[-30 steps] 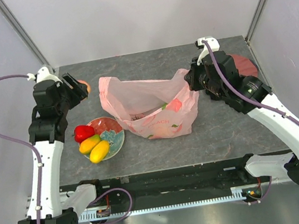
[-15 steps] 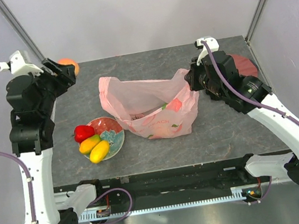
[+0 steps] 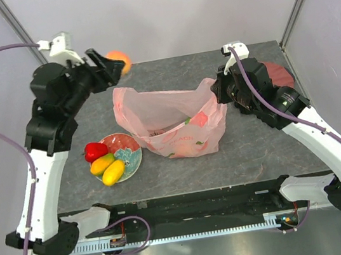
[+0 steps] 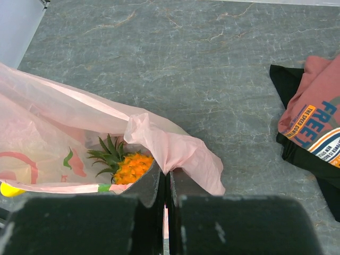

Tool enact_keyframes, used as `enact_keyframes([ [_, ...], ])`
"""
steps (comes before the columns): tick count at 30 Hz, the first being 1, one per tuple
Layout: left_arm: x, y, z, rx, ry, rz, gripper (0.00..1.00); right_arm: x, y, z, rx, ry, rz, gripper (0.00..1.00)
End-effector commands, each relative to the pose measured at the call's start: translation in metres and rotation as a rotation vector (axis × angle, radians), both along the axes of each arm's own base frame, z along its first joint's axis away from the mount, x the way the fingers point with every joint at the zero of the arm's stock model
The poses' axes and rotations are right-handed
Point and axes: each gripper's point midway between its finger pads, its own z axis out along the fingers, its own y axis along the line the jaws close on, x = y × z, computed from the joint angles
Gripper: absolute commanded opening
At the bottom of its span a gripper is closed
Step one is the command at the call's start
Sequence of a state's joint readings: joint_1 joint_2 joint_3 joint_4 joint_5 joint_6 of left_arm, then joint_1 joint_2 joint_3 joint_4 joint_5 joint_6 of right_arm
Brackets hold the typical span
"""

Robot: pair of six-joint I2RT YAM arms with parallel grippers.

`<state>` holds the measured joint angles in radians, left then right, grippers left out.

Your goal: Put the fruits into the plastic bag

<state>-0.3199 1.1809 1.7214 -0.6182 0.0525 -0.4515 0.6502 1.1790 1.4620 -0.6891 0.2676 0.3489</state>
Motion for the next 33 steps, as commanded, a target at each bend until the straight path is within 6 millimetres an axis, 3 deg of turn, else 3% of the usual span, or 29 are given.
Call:
enact_keyframes([
  [1,-0.011,-0.055,0.015,0.014,-0.055,-0.144,0.21,0.006,-0.001,0.006,0.001,-0.034,-0.011,0.0],
  [3,-0.017,-0.09,-0.002,0.042,-0.017,-0.233,0.21,0.008,-0.001,0.007,0.001,-0.034,-0.017,0.0],
  [6,-0.027,-0.123,-0.022,0.08,0.022,-0.322,0.21,0.008,-0.002,0.012,0.005,-0.046,-0.024,0.0],
  [9,-0.031,-0.137,-0.044,0.117,0.073,-0.374,0.22,0.009,-0.003,0.012,0.0,-0.046,-0.031,0.0],
  [16,-0.044,-0.139,-0.085,0.183,0.2,-0.432,0.22,0.01,-0.001,0.008,0.001,-0.036,-0.03,0.0],
  [23,-0.052,-0.129,-0.163,0.215,0.459,-0.361,0.23,0.01,-0.004,0.012,0.005,-0.048,-0.04,0.0],
  [33,-0.04,-0.103,-0.224,0.354,0.608,-0.215,0.29,0.007,-0.004,0.017,0.03,-0.05,-0.046,0.0],
])
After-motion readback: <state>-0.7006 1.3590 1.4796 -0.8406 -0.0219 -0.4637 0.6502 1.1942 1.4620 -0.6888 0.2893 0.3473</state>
